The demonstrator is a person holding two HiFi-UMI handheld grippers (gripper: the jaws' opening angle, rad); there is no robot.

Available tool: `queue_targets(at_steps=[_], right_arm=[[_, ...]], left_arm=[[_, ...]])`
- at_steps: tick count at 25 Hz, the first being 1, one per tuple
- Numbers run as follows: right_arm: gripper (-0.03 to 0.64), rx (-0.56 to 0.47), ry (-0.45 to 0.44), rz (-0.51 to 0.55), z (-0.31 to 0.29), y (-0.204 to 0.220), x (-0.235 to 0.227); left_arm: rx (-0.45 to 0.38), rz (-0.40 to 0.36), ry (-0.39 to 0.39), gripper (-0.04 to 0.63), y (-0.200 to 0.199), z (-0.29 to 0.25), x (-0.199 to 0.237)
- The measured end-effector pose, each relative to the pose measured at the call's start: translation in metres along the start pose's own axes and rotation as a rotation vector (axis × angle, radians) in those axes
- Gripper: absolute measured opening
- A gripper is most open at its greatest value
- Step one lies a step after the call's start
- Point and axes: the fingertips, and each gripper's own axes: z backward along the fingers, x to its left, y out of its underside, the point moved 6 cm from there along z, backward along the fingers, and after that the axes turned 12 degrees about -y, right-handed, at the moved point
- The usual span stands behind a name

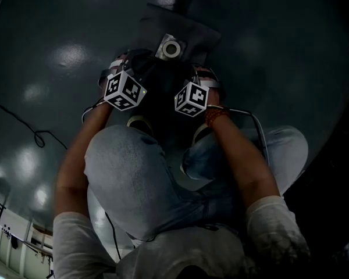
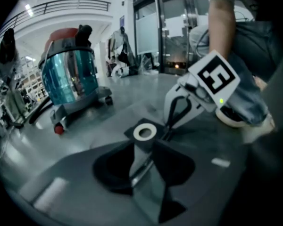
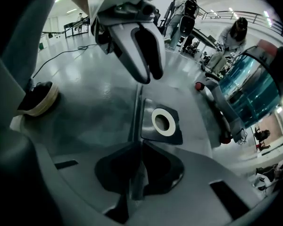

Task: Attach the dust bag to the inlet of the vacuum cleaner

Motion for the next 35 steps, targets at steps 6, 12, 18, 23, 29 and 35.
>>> queue_targets(at_steps=[6,12,18,23,29,35], right_arm=[[0.026,-0.099,-0.013,-0.103,0.062,-0.018,-0.027],[0.026,-0.206,-0.002,-0.108,0.145,-0.043,-0.059],[0.026,-0.257,0.037,-0.092,0.201,-0.056,-0.08],[0.028,-0.335,0.106,-0.071,0.256,-0.066,-0.098],[0.135,-0.373,0.234,-0.021,0.318,-0.073,-0.143],[0.038,-0.322,0.354,0.024,0.341,-0.065,-0.193]], left_arm=[[0.019,-0.295,-0.056,0.207,-0.017,0.008,0.006],[-0.06,-0.557,-0.162,0.23,-0.074,0.018,0.029],[-0.125,-0.648,-0.125,0.028,-0.125,0.043,0.051],[-0.062,-0.575,-0.041,0.028,-0.182,0.067,0.079],[0.006,-0.499,-0.008,0.028,-0.263,0.087,0.116],[-0.009,-0.544,-0.046,0.031,-0.315,0.074,0.146]])
